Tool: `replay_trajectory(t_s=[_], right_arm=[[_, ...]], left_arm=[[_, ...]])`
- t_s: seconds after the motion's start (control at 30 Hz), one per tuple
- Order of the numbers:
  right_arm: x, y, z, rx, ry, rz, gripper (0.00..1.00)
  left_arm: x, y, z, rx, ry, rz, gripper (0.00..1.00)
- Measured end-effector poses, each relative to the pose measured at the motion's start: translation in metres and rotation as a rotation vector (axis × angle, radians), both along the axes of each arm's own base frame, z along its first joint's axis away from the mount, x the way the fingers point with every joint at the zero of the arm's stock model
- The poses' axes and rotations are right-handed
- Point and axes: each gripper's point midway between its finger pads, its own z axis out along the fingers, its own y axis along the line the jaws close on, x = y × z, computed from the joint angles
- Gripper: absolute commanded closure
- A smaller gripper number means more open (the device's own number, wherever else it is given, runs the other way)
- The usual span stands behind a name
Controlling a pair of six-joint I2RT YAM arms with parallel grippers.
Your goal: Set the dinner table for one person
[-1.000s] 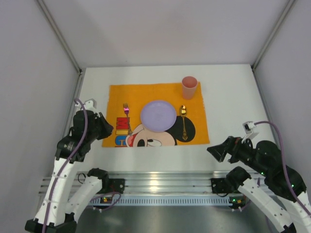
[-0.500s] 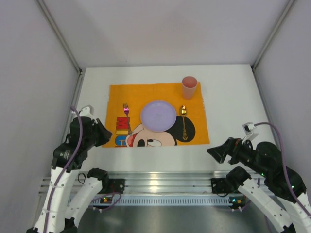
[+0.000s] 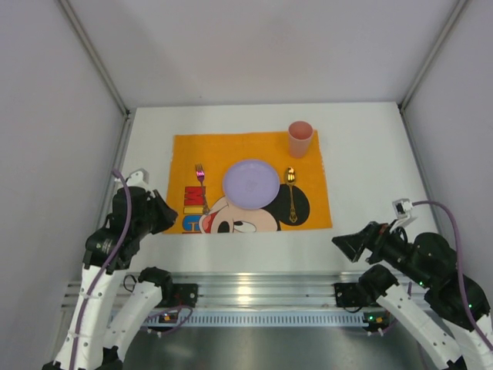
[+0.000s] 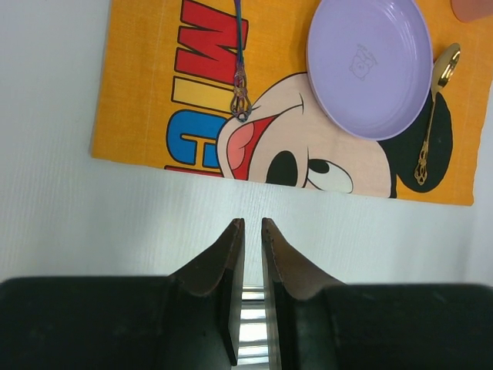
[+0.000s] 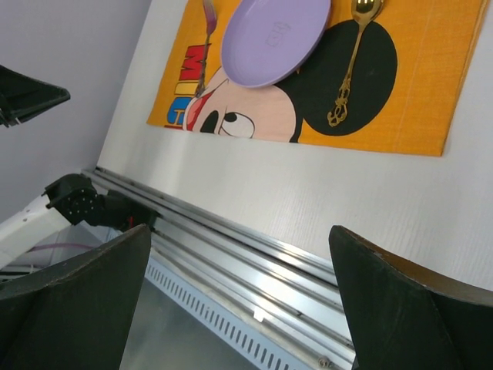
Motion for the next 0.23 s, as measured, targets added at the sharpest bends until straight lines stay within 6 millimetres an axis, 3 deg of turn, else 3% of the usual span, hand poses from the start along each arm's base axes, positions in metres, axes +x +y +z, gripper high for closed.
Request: replay_trajectory(t_s=[0.23], right_arm=[[0.0006, -0.0042, 0.0023, 0.019, -0.008, -0.031, 0.00]], left_arm=[[0.0000, 0.0001, -0.0005, 0.001, 0.001, 0.001, 0.80]])
